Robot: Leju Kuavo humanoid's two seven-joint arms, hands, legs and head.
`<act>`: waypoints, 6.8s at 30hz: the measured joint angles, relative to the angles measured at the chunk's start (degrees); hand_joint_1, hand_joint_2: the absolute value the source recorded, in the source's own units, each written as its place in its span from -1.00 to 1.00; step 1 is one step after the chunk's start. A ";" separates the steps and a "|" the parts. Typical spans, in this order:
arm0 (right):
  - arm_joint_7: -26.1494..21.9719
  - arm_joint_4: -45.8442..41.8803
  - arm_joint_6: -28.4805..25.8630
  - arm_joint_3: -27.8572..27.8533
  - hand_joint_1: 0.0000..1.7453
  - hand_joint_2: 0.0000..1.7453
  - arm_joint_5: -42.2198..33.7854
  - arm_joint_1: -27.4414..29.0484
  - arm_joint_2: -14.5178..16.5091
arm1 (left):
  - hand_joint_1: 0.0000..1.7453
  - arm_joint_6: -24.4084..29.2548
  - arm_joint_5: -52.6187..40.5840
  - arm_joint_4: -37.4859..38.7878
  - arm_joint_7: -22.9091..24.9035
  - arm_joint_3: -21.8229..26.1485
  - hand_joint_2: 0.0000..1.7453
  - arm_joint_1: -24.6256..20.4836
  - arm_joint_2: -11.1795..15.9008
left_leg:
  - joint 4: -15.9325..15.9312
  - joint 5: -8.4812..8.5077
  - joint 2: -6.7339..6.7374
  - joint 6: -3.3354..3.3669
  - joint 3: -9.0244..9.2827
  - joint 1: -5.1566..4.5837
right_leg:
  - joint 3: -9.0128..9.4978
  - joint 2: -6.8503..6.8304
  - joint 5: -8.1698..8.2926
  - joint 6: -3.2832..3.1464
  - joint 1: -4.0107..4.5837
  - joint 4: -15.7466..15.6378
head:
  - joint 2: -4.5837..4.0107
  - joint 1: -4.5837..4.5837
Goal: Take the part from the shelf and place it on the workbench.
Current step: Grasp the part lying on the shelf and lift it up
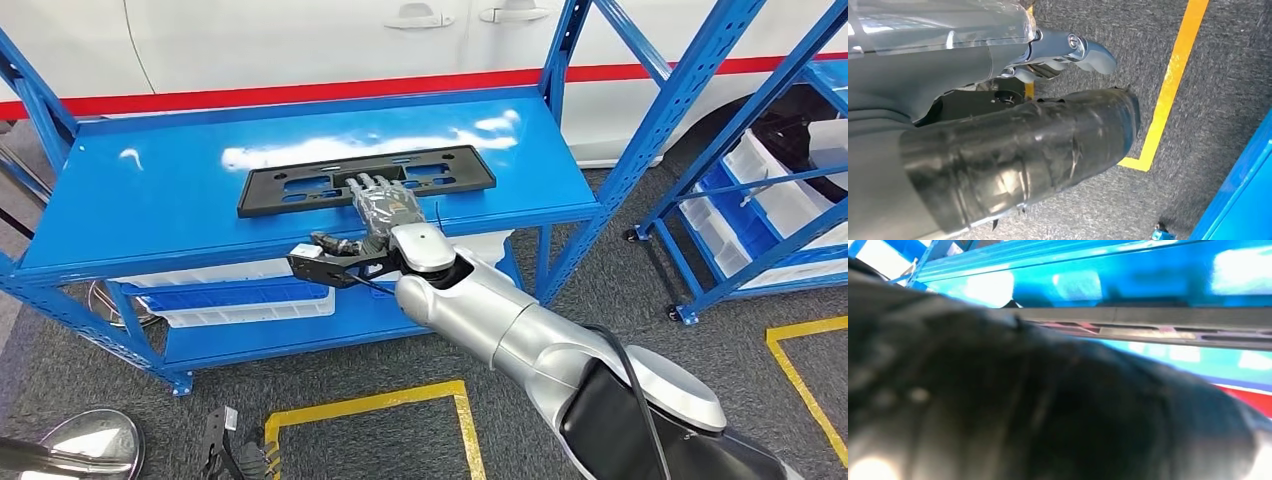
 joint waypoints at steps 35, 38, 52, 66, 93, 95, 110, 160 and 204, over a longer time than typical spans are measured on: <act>-0.53 0.29 0.25 -2.77 -1.00 -1.00 2.98 1.53 -1.28 | -1.00 0.13 0.39 0.02 -0.51 0.00 -1.00 -0.07 0.15 | -1.97 -0.35 -0.07 -0.34 2.62 0.18 | 1.13 -0.02 8.59 0.47 -0.88 -8.13 | 0.00 0.17; -0.63 0.33 0.32 -3.01 -1.00 -1.00 3.17 1.51 -1.43 | -1.00 0.14 0.34 0.02 -0.56 0.00 -1.00 -0.25 0.15 | -2.21 -0.91 -0.18 -1.23 3.33 0.20 | 3.83 -0.04 11.14 0.13 -0.35 -14.39 | 0.01 0.20; -0.98 0.38 0.32 -3.08 -1.00 -1.00 3.73 3.42 -1.45 | -1.00 0.17 0.07 0.02 -0.50 -0.04 -1.00 -0.49 0.13 | 5.67 -2.46 0.20 -2.37 -1.86 0.03 | 6.96 0.28 8.55 -2.54 0.27 -16.49 | 0.01 0.12; -1.71 1.16 0.22 -3.59 -1.00 -1.00 4.10 7.89 -1.63 | -1.00 0.52 0.05 0.04 -0.27 -0.05 -1.00 -0.56 0.13 | -2.03 0.31 -0.08 0.19 1.66 -0.25 | -0.77 0.22 3.72 0.10 -0.36 -1.90 | 0.00 0.30; -2.24 1.88 1.05 -4.66 -1.00 -1.00 5.53 10.01 -2.64 | -1.00 0.16 0.27 0.04 -0.65 -0.06 -1.00 -0.84 0.12 | -2.10 0.63 0.09 0.44 1.22 -0.48 | 3.33 0.34 1.60 -0.48 0.30 -6.11 | 0.00 0.32; -2.24 2.01 1.25 -4.72 -1.00 0.00 5.61 10.67 -2.82 | -1.00 0.15 0.30 0.04 -0.64 -0.05 -1.00 -0.82 0.13 | -2.09 0.27 0.07 0.64 1.55 -0.49 | -0.65 0.29 0.34 -0.11 -0.07 0.01 | 0.00 0.32; -4.12 2.01 3.06 -6.08 1.00 1.00 6.17 11.77 -3.08 | -1.00 0.67 0.42 0.04 -0.84 -0.07 -1.00 -1.13 -0.18 | -5.01 -0.73 0.25 -0.44 6.00 -0.57 | 6.93 0.09 10.00 -1.37 0.57 -18.06 | 0.01 0.31; -8.40 -0.37 2.61 -8.70 -1.00 -1.00 8.31 7.96 -2.69 | -1.00 0.97 1.64 0.04 0.87 -0.04 -1.00 0.00 -0.05 | -4.49 -1.05 0.31 -1.15 5.63 -0.73 | 6.55 0.07 9.85 -1.74 0.33 -17.56 | 0.00 0.30; -8.05 -0.54 3.50 -8.70 -1.00 -1.00 9.08 7.33 -1.56 | -1.00 1.50 2.37 0.04 1.36 0.07 -1.00 0.12 0.20 | -1.68 -0.44 0.49 0.78 2.33 -0.57 | -2.22 0.01 0.89 0.58 -0.27 0.50 | 0.00 0.40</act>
